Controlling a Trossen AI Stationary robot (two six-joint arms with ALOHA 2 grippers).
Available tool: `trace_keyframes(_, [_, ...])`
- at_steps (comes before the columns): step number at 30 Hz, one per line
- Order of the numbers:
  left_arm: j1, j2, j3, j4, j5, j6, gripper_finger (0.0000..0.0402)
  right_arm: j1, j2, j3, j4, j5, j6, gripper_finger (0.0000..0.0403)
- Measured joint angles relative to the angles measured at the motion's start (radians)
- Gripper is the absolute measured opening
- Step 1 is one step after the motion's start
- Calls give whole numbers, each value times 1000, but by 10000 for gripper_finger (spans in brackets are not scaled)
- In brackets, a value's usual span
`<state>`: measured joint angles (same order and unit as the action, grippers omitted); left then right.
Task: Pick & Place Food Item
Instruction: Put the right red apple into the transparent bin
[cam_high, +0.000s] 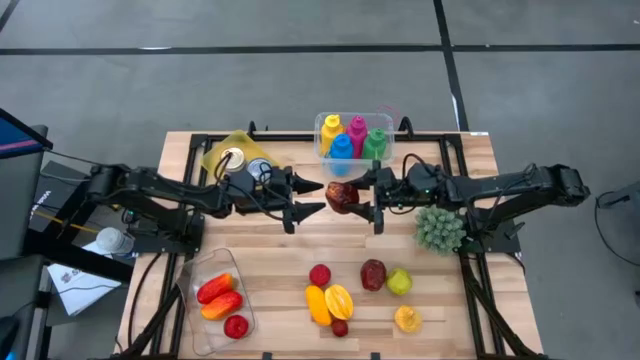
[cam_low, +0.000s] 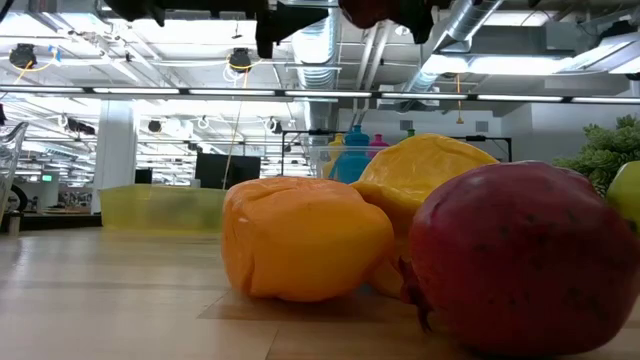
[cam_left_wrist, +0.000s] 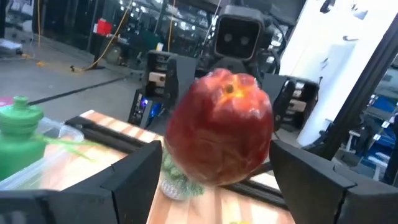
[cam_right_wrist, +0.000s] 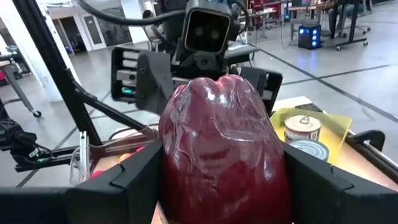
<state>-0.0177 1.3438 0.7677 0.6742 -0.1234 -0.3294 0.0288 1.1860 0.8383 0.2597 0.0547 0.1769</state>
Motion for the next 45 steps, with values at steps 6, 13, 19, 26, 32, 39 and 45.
trace_keyframes(6, [20,58,10,36,24,-19,287,0,-1,0,22,-1,-27,265])
trace_keyframes(13, [56,101,73,40,114,-18,287,0,-7,1,20,-3,-27,265])
trace_keyframes(19, [65,123,96,38,193,-42,287,-15,-6,1,10,-16,-27,266])
trace_keyframes(26, [66,123,97,38,194,-53,287,-29,-5,1,9,-14,-27,266])
trace_keyframes(32, [67,124,98,38,201,-75,291,-35,-4,2,10,-13,-27,266])
trace_keyframes(39, [67,119,99,32,191,-79,327,-36,-2,2,11,-10,-27,265])
trace_keyframes(45, [66,93,104,20,172,-91,356,-38,3,2,16,9,-35,265])
